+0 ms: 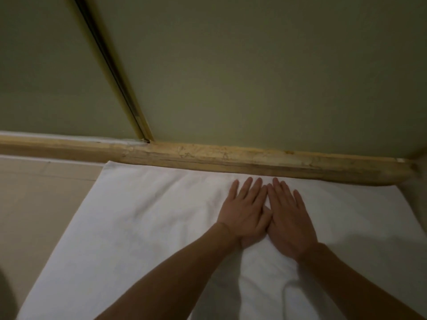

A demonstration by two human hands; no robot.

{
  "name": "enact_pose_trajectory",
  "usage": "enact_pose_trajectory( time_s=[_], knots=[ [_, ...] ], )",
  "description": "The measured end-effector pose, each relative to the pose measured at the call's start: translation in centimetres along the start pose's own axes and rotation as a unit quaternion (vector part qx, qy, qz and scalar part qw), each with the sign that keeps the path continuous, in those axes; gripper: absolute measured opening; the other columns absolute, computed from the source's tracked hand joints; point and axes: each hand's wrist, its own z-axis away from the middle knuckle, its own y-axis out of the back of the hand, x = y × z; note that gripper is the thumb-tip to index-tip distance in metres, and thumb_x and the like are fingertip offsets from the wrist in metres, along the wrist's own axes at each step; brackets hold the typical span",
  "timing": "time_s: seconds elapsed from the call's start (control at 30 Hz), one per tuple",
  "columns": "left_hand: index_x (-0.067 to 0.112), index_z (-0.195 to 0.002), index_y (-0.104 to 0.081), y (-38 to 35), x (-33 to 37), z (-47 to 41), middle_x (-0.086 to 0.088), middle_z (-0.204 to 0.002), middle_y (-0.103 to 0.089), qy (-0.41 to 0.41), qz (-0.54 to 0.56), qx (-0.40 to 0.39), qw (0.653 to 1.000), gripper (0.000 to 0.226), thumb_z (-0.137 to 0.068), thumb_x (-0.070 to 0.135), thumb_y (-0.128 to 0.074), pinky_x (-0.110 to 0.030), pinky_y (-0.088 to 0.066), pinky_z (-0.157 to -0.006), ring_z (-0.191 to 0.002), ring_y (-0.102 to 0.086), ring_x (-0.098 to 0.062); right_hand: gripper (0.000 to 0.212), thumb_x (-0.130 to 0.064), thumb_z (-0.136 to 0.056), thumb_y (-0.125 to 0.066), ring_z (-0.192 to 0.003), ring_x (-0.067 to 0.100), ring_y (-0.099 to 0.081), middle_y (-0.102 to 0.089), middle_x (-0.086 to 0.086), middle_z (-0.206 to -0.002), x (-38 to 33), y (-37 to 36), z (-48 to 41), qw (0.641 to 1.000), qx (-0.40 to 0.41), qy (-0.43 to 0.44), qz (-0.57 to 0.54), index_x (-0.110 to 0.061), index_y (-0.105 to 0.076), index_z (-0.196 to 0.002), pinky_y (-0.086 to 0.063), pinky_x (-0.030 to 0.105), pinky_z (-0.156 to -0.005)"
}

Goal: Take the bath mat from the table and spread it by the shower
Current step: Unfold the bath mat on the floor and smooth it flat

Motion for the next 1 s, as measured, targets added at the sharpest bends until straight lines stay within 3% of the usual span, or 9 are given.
enact_pose_trajectory(
  time_s=[0.13, 0.3, 0.5, 0.73, 0.87, 1.0],
  knots=[
    [0.029, -0.154, 0.0, -0.1, -0.8, 0.0, -0.004, -0.162, 0.007, 0.021, -0.015, 0.0, 1.0, 0.066, -0.094, 0.058, 0.001, -0.051, 0.012, -0.116, -0.147, 0.015, -0.022, 0.062, -0.042, -0.096, -0.007, -0.145, 0.022, 0.015, 0.016, 0.01, -0.157, 0.1, -0.4, -0.2, 1.0, 0.018, -0.008, -0.008, -0.013, 0.012, -0.148, 0.004, 0.043, -0.119],
    [0.029, -0.154, 0.001, 0.4, -4.1, 1.7, -0.002, -0.162, 0.007, 0.046, -0.035, 0.011, 0.998, 0.063, -0.096, 0.055, -0.005, -0.047, 0.009, -0.118, -0.147, 0.015, -0.022, 0.072, -0.055, -0.091, 0.0, -0.146, 0.019, 0.008, 0.008, 0.007, -0.159, 0.1, -0.5, -0.3, 0.999, 0.025, -0.016, -0.044, -0.014, 0.001, -0.151, 0.002, 0.04, -0.119],
    [0.03, -0.153, 0.003, 1.2, -9.5, 5.3, 0.0, -0.161, 0.011, 0.083, -0.026, 0.021, 0.996, 0.066, -0.092, 0.056, 0.001, -0.042, 0.011, -0.118, -0.146, 0.017, -0.016, 0.078, -0.056, -0.085, 0.008, -0.146, 0.018, 0.009, 0.009, 0.005, -0.159, 0.1, -0.5, -0.2, 0.999, 0.023, -0.015, -0.046, -0.015, 0.002, -0.151, 0.003, 0.04, -0.119],
    [0.028, -0.149, 0.009, 1.5, -15.4, 8.8, 0.003, -0.16, 0.012, 0.149, -0.042, 0.043, 0.987, 0.068, -0.089, 0.058, 0.007, -0.032, 0.019, -0.114, -0.144, 0.02, -0.009, 0.068, -0.052, -0.094, -0.011, -0.146, 0.018, 0.006, 0.005, 0.005, -0.16, 0.2, -0.7, -0.3, 0.999, 0.033, -0.013, -0.036, -0.015, -0.004, -0.151, 0.004, 0.038, -0.118],
    [0.026, -0.152, 0.005, 1.8, -16.5, 9.4, 0.003, -0.161, 0.011, 0.182, -0.043, 0.043, 0.981, 0.074, -0.086, 0.059, 0.007, -0.037, 0.018, -0.114, -0.143, 0.018, -0.008, 0.069, -0.053, -0.093, -0.008, -0.146, 0.017, 0.009, 0.008, 0.004, -0.159, 0.2, -0.9, -0.4, 0.999, 0.028, -0.015, -0.031, -0.015, 0.0, -0.151, 0.006, 0.037, -0.118],
    [0.025, -0.154, 0.001, 2.0, -17.0, 9.8, 0.0, -0.162, 0.01, 0.226, -0.027, 0.043, 0.973, 0.076, -0.086, 0.061, 0.002, -0.051, 0.015, -0.115, -0.146, 0.014, -0.013, 0.068, -0.052, -0.094, -0.008, -0.146, 0.017, 0.01, 0.009, 0.004, -0.159, 0.1, -0.8, -0.4, 0.999, 0.029, -0.016, -0.027, -0.016, 0.001, -0.151, 0.006, 0.038, -0.118]
  ],
)
